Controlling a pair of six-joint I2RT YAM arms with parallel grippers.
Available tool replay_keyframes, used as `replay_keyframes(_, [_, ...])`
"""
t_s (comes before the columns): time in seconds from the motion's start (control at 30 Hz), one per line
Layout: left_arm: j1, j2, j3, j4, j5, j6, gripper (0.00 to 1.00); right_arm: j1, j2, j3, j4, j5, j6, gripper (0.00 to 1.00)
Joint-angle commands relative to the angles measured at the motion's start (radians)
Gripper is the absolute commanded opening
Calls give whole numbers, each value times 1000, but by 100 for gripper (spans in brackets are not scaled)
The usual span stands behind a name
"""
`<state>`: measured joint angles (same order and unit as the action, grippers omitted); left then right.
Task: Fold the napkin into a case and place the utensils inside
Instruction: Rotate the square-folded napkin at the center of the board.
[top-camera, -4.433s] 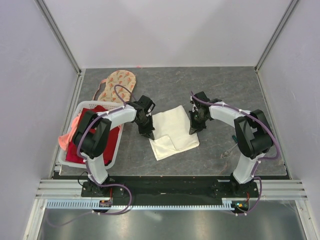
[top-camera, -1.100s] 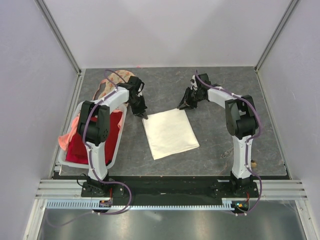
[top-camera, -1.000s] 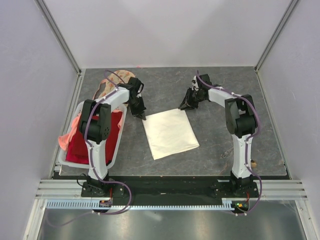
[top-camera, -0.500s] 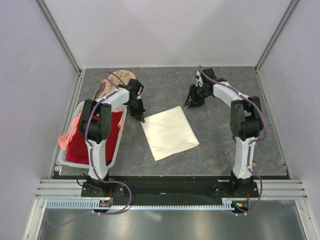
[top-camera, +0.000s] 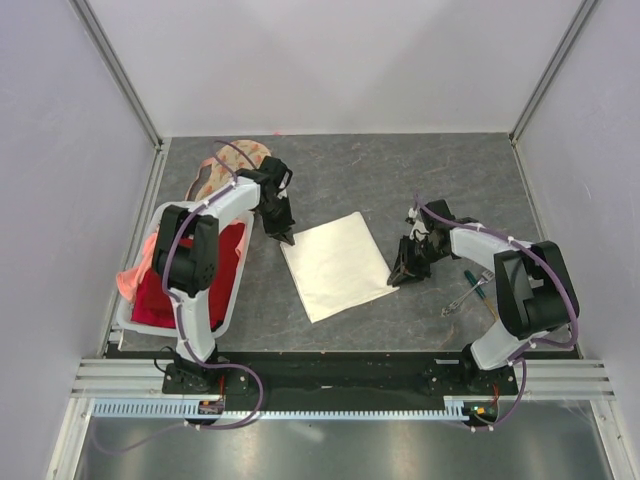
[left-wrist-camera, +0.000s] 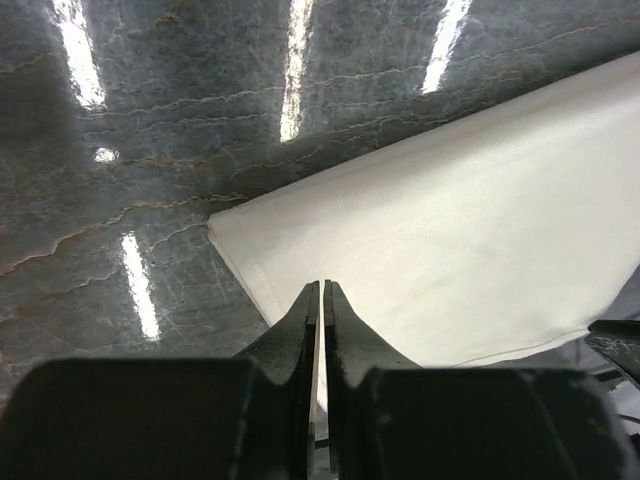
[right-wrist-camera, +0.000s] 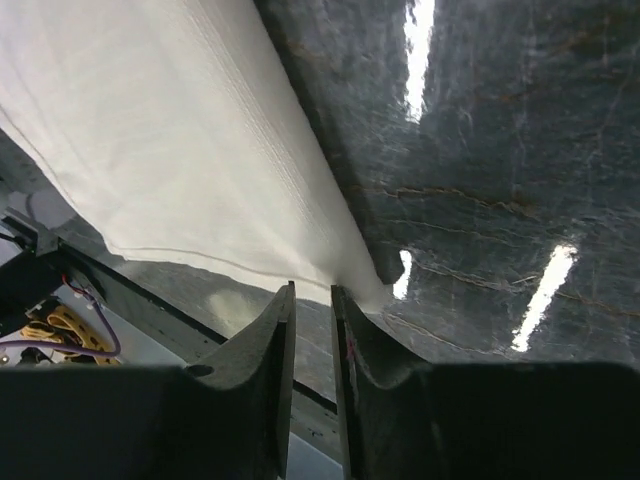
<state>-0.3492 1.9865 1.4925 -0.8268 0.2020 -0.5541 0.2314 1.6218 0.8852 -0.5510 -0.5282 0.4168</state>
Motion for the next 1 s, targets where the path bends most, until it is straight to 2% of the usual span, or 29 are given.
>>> replay_keyframes(0.0, [-4,60,-24,28,-16,49,8,-1,18,-31,102,0,-24,26])
replay_keyframes(0.07, [-4,60,-52,31,-26,48,6,-4,38,-38,97,34,-29,24])
replay_keyframes(0.27, [-40,14,-178,72,-36,37,6,-40,102,15,34,290,-49,19])
replay_keyframes(0.43, [-125,-47,-297,113,20,-33,5,-63,165,174,-33,486,-62,20])
replay_keyframes(0.57, [-220,-123,-396,173,149,-130,5,-61,269,378,-102,514,-24,20])
replay_keyframes(0.63, [-244,-172,-438,212,190,-177,6,-58,326,526,-159,496,-4,23])
replay_keyframes(0.67, [-261,-187,-446,224,239,-190,7,-60,335,599,-179,497,-4,27])
replay_keyframes(0.73, [-280,-227,-439,235,275,-202,9,-60,326,641,-230,491,-25,36])
replay_keyframes(0.83, [-281,-296,-407,207,289,-207,12,-58,215,575,-247,458,-67,46])
replay_keyframes(0.97, [-264,-347,-388,178,264,-219,14,-32,21,288,-239,341,-63,51])
